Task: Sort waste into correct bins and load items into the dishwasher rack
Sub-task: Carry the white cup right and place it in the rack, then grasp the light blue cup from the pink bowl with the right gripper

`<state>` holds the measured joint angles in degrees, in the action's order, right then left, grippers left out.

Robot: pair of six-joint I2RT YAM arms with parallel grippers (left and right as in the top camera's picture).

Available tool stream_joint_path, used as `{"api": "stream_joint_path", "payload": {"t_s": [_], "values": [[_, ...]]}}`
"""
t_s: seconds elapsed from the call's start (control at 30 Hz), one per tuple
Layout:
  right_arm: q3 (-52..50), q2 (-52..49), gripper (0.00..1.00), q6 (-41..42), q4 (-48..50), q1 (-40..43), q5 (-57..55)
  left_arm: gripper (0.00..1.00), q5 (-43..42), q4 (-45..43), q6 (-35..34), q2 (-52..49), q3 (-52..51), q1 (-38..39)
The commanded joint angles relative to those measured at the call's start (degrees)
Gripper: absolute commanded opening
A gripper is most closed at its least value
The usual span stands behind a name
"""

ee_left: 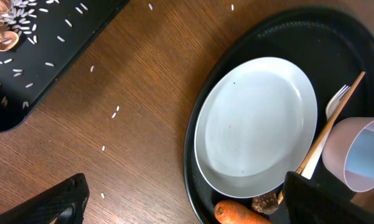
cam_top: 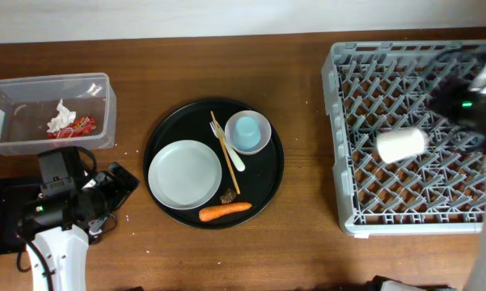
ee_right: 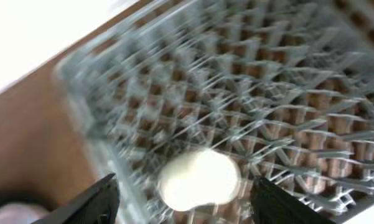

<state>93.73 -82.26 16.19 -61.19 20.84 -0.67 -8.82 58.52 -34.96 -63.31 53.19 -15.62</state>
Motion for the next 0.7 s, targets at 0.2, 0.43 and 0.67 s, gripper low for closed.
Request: {"api": "stream_joint_path", "payload": {"t_s": [0.2, 0.43, 0.67], "values": [[1.0, -15.7, 0.77, -4.0, 3.4, 12.7, 18.8, 0.99, -0.4, -0.1, -0.3, 0.3, 0.0, -0.4], [1.0, -2.2, 0.83, -10.6, -2.5, -13.0, 29.7, 0.99, -0.4, -0.1, -0.3, 0.3, 0.0, -0.4], [-0.8, -21.8, 0.99, -1.7, 14.0, -50.8, 10.8, 0.99, -0.4, -0.1, -0.3, 0.3, 0.0, -0.4]]}}
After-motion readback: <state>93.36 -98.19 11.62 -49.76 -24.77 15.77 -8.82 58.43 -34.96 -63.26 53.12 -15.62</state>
